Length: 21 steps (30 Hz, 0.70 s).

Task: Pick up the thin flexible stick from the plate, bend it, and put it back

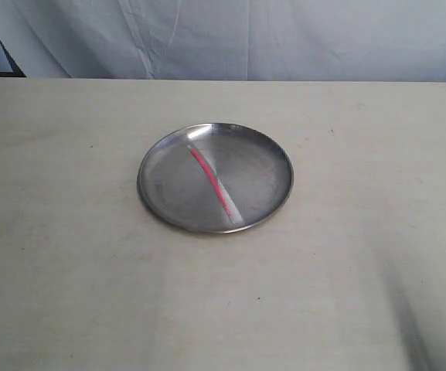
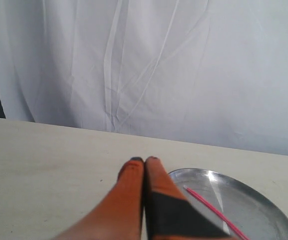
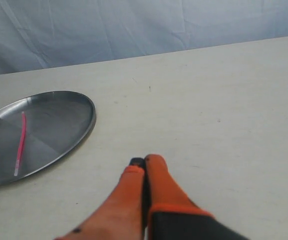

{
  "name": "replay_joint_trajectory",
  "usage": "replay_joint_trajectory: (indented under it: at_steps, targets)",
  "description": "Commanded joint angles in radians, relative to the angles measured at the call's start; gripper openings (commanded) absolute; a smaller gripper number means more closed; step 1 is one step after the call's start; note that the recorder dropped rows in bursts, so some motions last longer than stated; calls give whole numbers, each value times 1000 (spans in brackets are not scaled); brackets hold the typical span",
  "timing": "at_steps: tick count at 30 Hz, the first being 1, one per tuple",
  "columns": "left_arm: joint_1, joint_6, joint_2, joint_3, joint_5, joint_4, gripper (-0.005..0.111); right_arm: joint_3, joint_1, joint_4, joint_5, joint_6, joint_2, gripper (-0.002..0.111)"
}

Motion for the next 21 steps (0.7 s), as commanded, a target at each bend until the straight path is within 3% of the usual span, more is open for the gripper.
replay_joint_trajectory:
  at_steps: [1,21]
  targets:
    - [-5,-1,-1,2,-1,3,0,5,-5,-1,-5,-4,-6,-1]
    - [-5,-1,-1,2,-1,3,0,5,-5,-1,-14,-4,-6,-1]
